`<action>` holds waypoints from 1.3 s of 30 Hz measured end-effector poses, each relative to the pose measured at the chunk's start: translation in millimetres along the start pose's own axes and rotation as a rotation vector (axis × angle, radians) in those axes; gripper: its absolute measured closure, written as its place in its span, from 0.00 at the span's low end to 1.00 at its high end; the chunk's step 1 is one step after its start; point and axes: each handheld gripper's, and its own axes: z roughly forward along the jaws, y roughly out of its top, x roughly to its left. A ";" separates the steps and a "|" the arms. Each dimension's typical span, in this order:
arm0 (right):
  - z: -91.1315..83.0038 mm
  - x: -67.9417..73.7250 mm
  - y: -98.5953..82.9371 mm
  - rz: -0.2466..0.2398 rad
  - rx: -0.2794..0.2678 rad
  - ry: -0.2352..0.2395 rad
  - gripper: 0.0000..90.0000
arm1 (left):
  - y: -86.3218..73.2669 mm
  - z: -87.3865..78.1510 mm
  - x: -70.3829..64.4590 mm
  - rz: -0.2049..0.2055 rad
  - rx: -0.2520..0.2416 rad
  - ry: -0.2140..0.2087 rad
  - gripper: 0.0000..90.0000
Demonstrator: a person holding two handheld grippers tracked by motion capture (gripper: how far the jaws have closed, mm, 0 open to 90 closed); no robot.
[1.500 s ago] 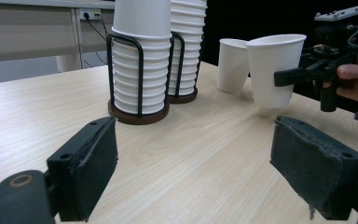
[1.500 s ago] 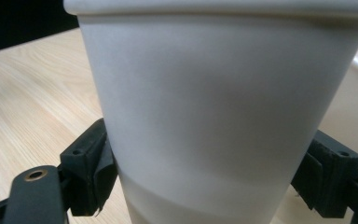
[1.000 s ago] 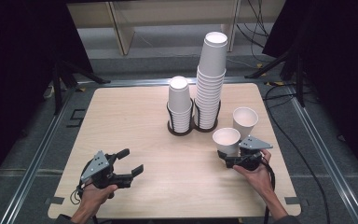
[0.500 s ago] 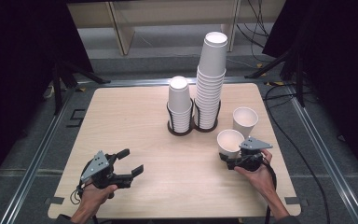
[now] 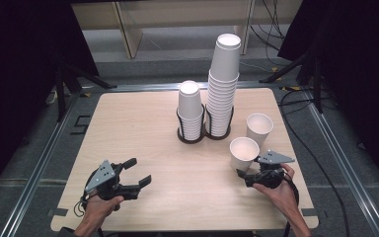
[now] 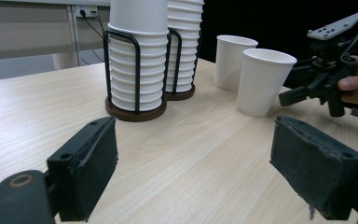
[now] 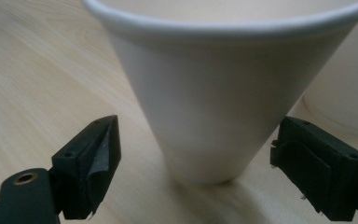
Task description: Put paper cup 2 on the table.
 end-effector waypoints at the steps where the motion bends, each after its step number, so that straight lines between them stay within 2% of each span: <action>1: -1.9 0.0 -0.8 0.000 0.006 -0.020 0.17 | -0.1 -0.2 0.0 0.001 0.005 0.003 0.16; 2: -4.9 -0.5 -1.3 -0.002 0.015 -0.038 0.18 | -0.4 -0.2 0.3 0.002 0.005 0.004 0.16; 3: -7.4 -0.8 -2.2 0.014 0.020 -0.028 0.18 | -0.6 -0.2 0.7 0.004 0.005 0.006 0.16; 4: -10.1 -0.8 -2.5 0.018 0.006 -0.033 0.18 | -1.0 -0.3 1.3 0.003 0.011 0.009 0.16; 5: -15.4 0.2 -3.4 0.044 -0.004 -0.027 0.18 | -1.7 0.7 1.7 0.000 0.000 0.004 0.16; 6: -19.0 -0.2 -4.0 0.033 -0.011 -0.035 0.18 | -2.2 1.5 2.3 -0.001 -0.010 -0.001 0.16; 10: -34.4 5.5 -10.2 0.058 -0.012 -0.050 0.18 | -2.9 1.4 2.3 0.000 -0.010 0.004 0.16; 13: -45.4 7.9 -12.3 0.056 -0.035 -0.070 0.18 | -2.9 0.0 1.8 0.020 0.021 0.017 0.16; 15: -51.1 10.5 -14.0 0.059 -0.044 -0.080 0.18 | -4.2 2.2 1.5 0.017 0.008 0.005 0.16; 16: -54.1 12.5 -14.8 0.062 -0.032 -0.076 0.18 | -3.7 1.2 1.2 0.028 0.028 0.018 0.16; 18: -55.9 16.1 -17.9 0.078 -0.026 -0.072 0.18 | -3.9 2.2 0.6 0.038 0.027 0.025 0.16; 19: -58.4 18.0 -18.9 0.080 -0.012 -0.073 0.18 | -4.8 3.7 0.5 0.034 0.010 0.014 0.16; 21: -60.4 22.6 -21.4 0.084 -0.019 -0.076 0.18 | -5.1 4.2 -0.1 0.031 0.005 0.011 0.16; 23: -64.1 26.9 -22.0 0.073 -0.019 -0.083 0.18 | -5.4 4.3 -0.2 0.041 0.013 0.012 0.16; 24: -65.4 29.2 -22.2 0.068 -0.024 -0.078 0.18 | -4.9 2.7 -0.7 0.049 0.038 0.023 0.16; 27: -68.5 38.1 -24.6 0.066 -0.028 -0.079 0.18 | -5.9 4.6 -1.7 0.043 0.028 0.008 0.16; 29: -69.5 43.6 -26.9 0.075 -0.021 -0.060 0.18 | -5.3 3.4 -1.9 0.053 0.048 0.014 0.16; 33: -73.9 50.8 -29.5 0.078 -0.021 -0.048 0.17 | -5.5 3.5 -2.8 0.050 0.045 0.011 0.16; 34: -75.0 51.7 -30.1 0.068 -0.029 -0.062 0.17 | -5.4 3.5 -2.8 0.050 0.044 0.010 0.16; 35: -75.6 53.1 -30.7 0.082 -0.026 -0.045 0.17 | -5.3 3.5 -2.8 0.051 0.045 0.010 0.16; 37: -75.6 53.8 -32.0 0.067 -0.035 -0.055 0.17 | -5.4 3.7 -2.9 0.050 0.046 0.008 0.16; 39: -75.7 54.5 -31.9 0.067 -0.026 -0.052 0.17 | -6.2 5.8 -2.4 0.050 0.025 -0.004 0.16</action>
